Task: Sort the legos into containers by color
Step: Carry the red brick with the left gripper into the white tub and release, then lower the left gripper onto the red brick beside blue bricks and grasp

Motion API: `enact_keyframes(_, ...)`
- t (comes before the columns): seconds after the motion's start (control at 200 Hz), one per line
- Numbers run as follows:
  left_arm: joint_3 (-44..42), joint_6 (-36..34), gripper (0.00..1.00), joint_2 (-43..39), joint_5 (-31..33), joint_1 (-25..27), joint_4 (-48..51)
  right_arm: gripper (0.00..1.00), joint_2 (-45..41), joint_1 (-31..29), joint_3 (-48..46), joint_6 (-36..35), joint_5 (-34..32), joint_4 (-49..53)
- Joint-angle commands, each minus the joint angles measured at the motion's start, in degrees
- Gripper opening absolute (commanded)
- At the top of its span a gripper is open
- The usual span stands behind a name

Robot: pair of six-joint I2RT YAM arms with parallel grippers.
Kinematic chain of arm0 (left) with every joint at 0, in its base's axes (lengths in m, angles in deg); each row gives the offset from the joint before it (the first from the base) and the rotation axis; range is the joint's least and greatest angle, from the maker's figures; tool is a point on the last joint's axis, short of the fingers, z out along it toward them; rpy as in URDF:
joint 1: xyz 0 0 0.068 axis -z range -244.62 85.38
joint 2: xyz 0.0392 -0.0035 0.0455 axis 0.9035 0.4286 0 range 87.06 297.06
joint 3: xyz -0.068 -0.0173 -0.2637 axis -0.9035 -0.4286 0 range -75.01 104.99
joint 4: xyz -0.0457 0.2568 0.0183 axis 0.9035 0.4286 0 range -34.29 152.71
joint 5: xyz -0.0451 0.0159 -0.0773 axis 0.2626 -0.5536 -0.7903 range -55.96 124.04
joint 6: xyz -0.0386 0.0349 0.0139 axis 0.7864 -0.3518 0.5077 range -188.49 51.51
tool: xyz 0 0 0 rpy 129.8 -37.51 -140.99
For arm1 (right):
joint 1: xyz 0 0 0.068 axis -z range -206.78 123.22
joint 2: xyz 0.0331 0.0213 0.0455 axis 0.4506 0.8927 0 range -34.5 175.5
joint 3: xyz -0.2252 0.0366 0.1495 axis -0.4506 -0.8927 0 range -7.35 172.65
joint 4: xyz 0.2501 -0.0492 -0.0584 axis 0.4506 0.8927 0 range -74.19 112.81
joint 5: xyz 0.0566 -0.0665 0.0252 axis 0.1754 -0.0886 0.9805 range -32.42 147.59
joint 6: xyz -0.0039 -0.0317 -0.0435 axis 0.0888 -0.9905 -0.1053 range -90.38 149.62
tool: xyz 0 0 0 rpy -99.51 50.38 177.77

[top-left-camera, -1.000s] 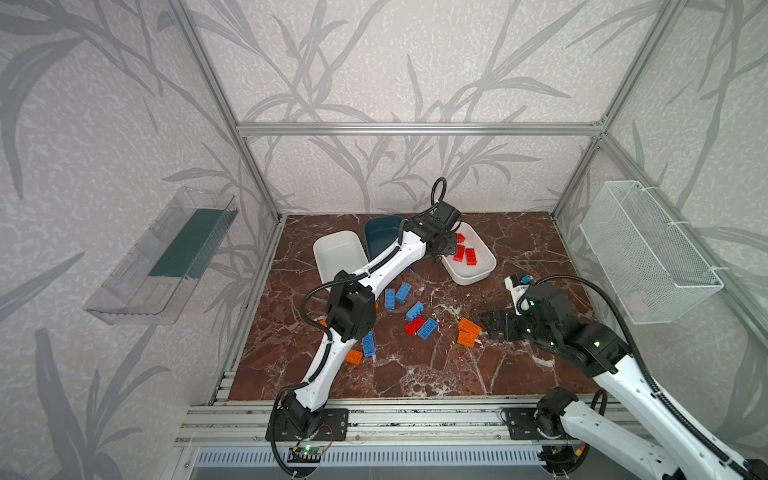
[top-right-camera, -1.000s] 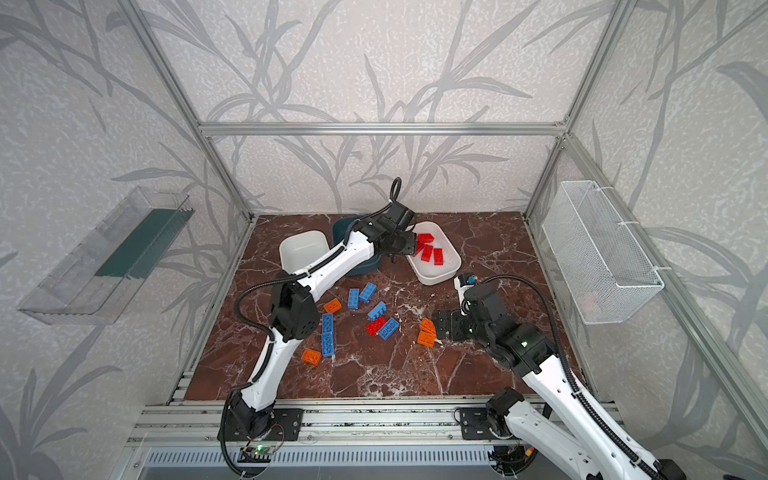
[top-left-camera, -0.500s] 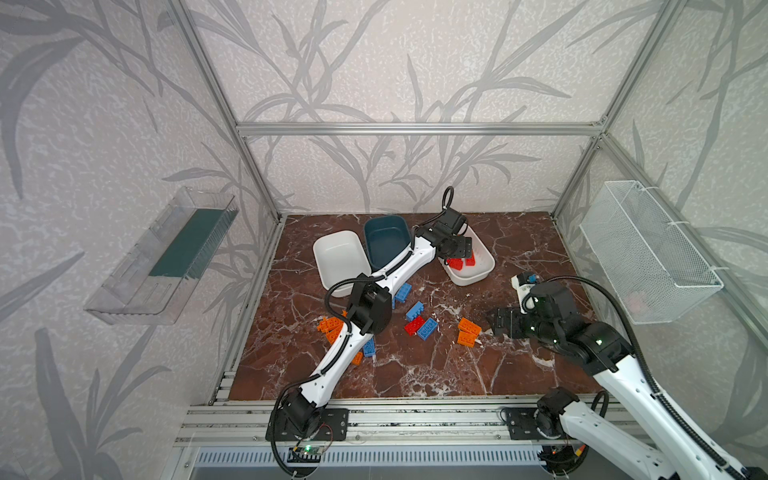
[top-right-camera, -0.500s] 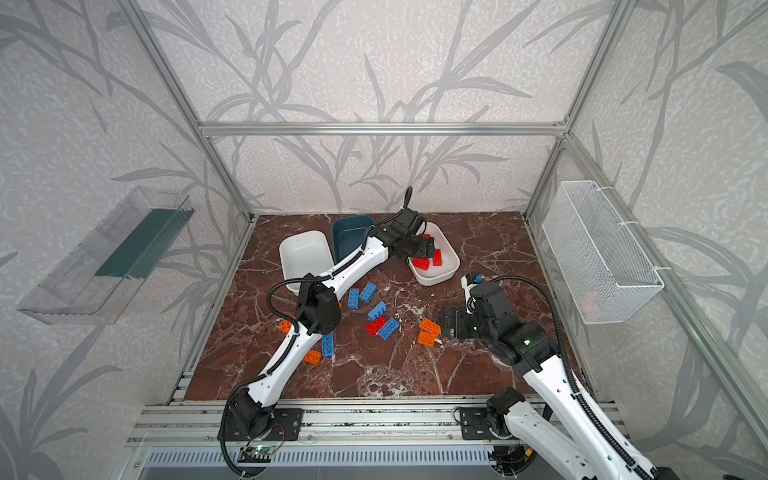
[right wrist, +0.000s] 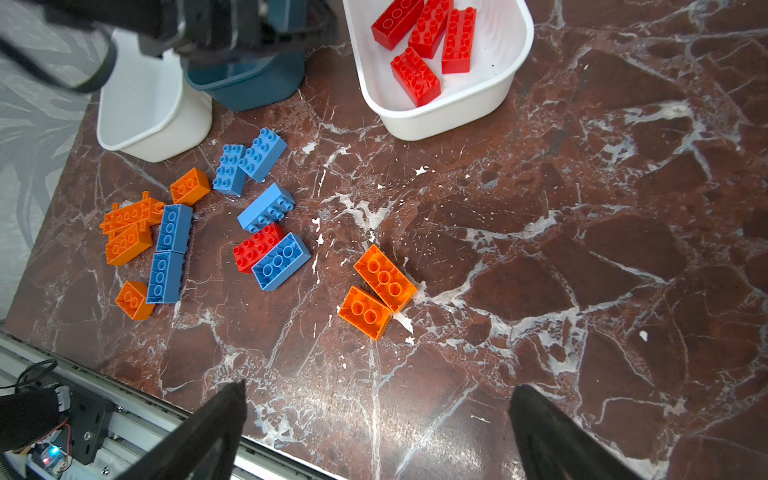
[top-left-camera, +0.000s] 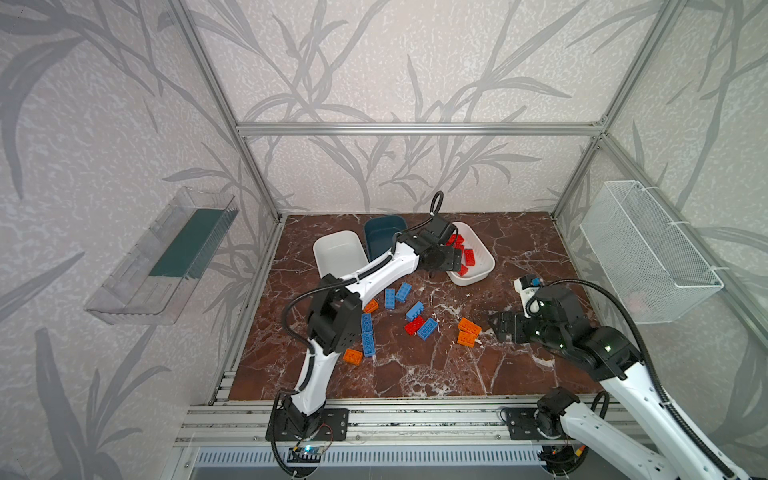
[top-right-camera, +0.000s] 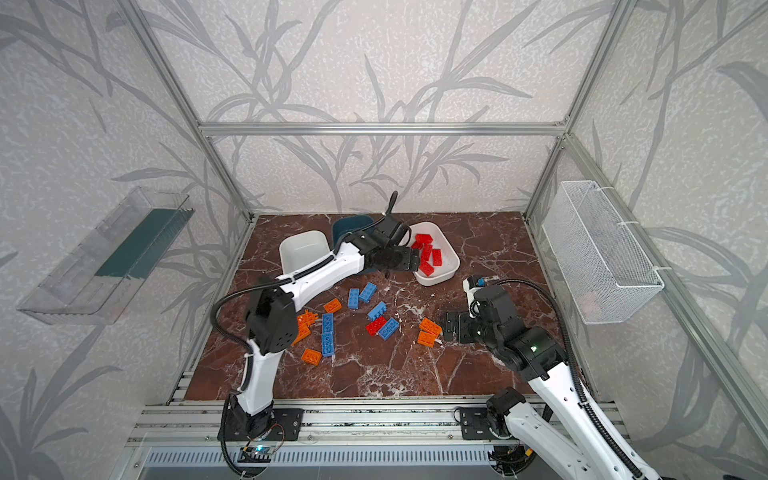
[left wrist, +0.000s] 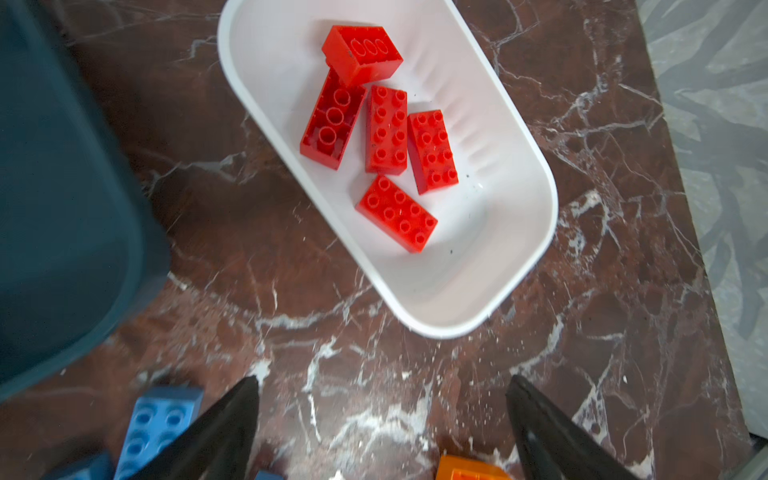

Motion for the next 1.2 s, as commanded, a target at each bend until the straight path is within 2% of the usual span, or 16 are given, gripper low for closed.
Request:
enact_keyframes(0.0, -13.95, -0.42, 0.92, -10.37, 5.04, 2.0, -3.95, 0.99, -1.34, -0.06, -0.91, 0.68, 2.29, 1.14)
enact_keyframes(0.16, -32.02, -2.07, 0.89, -23.29, 9.78, 6.17, -3.72, 0.99, -1.4, -0.85, -1.12, 1.62, 3.38, 1.1)
enact_keyframes(0.265, -41.79, -0.44, 0.87, -29.79, 10.78, 7.76, -4.71, 0.99, -1.75, -2.62, -0.42, 2.88, 2.25, 1.7)
enact_keyframes(0.385, -50.71, 2.43, 0.85, -35.73, 10.84, 8.0, -7.56, 0.99, -1.92, -6.17, 0.69, 4.9, -0.91, 2.39)
enact_keyframes(0.505, -56.34, 3.79, 0.83, -37.79, 10.17, 7.98, -9.83, 0.99, -1.08, -11.07, 2.46, 6.78, -5.47, 3.33)
enact_keyframes(0.645, -58.82, 3.53, 0.8, -35.94, 9.37, 8.07, -12.83, 0.99, 1.25, -14.77, 4.98, 7.67, -8.6, 4.54)
enact_keyframes(0.83, -57.98, 2.0, 0.76, -31.06, 8.78, 7.97, -15.57, 0.99, 1.16, -16.85, 4.77, 9.2, -8.18, 3.17)
enact_keyframes(1.195, -50.06, -2.46, 0.71, -22.14, 7.92, 7.9, -14.77, 0.99, -0.74, -16.91, 2.34, 10.0, -10.19, 3.43)
